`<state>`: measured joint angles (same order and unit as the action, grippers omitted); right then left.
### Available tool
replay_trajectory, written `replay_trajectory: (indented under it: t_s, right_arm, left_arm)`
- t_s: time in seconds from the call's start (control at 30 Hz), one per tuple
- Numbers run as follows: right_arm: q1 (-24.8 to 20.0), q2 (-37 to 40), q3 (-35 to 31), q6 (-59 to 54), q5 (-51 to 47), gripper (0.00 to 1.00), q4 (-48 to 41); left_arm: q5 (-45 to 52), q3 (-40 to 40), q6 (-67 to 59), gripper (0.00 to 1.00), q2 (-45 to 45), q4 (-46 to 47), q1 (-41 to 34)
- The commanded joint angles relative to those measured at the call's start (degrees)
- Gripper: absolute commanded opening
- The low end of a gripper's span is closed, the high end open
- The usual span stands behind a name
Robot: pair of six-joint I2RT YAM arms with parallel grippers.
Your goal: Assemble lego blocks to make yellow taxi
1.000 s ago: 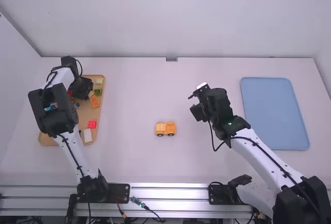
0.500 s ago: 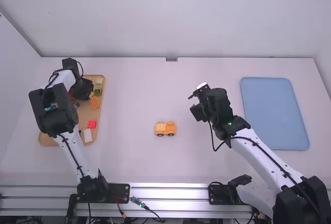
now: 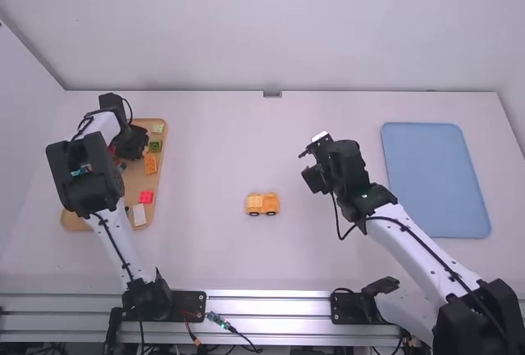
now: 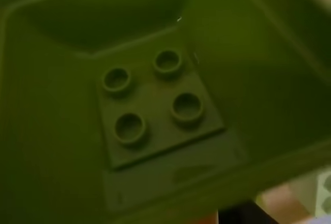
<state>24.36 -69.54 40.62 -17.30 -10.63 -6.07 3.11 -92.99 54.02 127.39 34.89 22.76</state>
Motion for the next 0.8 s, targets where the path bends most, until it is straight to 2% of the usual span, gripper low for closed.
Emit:
replay_trajectory:
  t_s: [0.0, 0.03, 0.07, 0.1, 0.17, 0.47, 0.5, 0.63, 0.77]
  right_arm:
    - [0.1, -0.3, -0.1, 0.3, 0.1, 0.99, 0.0]
    - [0.0, -0.3, -0.1, 0.3, 0.1, 1.00, 0.0]
    - [0.0, -0.3, -0.1, 0.3, 0.1, 1.00, 0.0]
    - [0.0, -0.3, -0.1, 0.4, 0.1, 0.99, 0.0]
    - [0.0, -0.3, -0.1, 0.3, 0.1, 0.99, 0.0]
    - [0.0, -0.3, -0.1, 0.3, 0.1, 0.99, 0.0]
    - [0.1, -0.3, -0.1, 0.3, 0.1, 0.99, 0.0]
    - [0.0, -0.3, -0.1, 0.4, 0.1, 0.99, 0.0]
    - [0.0, -0.3, -0.1, 0.4, 0.1, 0.99, 0.0]
  left_arm:
    - [1.5, 0.3, 0.0, 0.36, 0.5, 0.5, -0.2]
    - [1.3, 0.3, 0.0, 0.46, 0.4, 0.6, -0.3]
    - [1.3, 0.3, 0.0, 0.46, 0.4, 0.6, -0.3]
    - [1.4, 0.3, 0.0, 0.55, 0.4, 0.6, -0.3]
    - [1.4, 0.3, 0.0, 0.55, 0.4, 0.6, -0.3]
    - [2.1, 0.3, 0.0, 0.37, 0.5, 0.6, -0.2]
    - [2.2, 0.3, 0.0, 0.30, 0.4, 0.6, -0.3]
    - [2.0, 0.3, 0.0, 0.31, 0.4, 0.8, -0.3]
    - [2.0, 0.3, 0.0, 0.25, 0.5, 0.8, -0.3]
